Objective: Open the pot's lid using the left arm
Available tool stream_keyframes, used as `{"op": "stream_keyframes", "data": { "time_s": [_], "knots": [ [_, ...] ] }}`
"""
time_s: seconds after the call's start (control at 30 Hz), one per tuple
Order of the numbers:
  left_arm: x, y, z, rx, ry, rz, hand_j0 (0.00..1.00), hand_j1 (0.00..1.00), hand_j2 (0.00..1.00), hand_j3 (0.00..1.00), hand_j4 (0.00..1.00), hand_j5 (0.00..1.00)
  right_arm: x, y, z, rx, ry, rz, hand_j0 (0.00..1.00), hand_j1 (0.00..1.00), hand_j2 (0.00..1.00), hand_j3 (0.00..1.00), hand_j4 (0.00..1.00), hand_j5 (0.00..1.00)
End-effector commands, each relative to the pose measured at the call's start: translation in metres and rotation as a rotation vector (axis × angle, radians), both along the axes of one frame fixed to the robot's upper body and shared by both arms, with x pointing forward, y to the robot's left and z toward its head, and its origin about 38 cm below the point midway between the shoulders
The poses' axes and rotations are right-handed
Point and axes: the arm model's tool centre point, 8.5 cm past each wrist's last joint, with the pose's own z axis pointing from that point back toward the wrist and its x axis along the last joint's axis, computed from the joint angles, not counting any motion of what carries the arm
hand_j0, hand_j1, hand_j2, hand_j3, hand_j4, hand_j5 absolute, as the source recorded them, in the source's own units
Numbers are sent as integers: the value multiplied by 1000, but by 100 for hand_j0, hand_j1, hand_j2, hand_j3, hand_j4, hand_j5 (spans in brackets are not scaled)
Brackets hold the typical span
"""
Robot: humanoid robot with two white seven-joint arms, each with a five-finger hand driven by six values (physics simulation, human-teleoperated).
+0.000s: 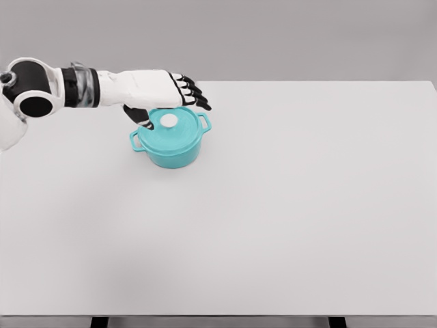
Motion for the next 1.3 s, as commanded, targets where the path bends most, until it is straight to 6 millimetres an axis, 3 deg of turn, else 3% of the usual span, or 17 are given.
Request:
{"op": "stream_keyframes", "data": {
  "time_s": [0.0, 0.27, 0.67, 1.27],
  "knots": [
    [-2, -7, -8, 26, 7, -14, 98, 98, 98, 98, 98, 98, 0, 0, 0, 1, -1, 0, 100, 100, 100, 100, 100, 100],
    [1, -3, -12, 35, 16, -1, 92, 92, 92, 92, 92, 92, 0, 0, 0, 0, 0, 0, 100, 100, 100, 100, 100, 100],
    [5, 5, -24, 77, 50, 28, 92, 92, 92, 92, 92, 92, 0, 0, 0, 0, 0, 0, 100, 100, 100, 100, 100, 100],
    [11, 7, -28, 93, 51, 48, 78, 78, 78, 78, 78, 78, 0, 0, 0, 0, 0, 2, 100, 100, 100, 100, 100, 100]
  ]
}}
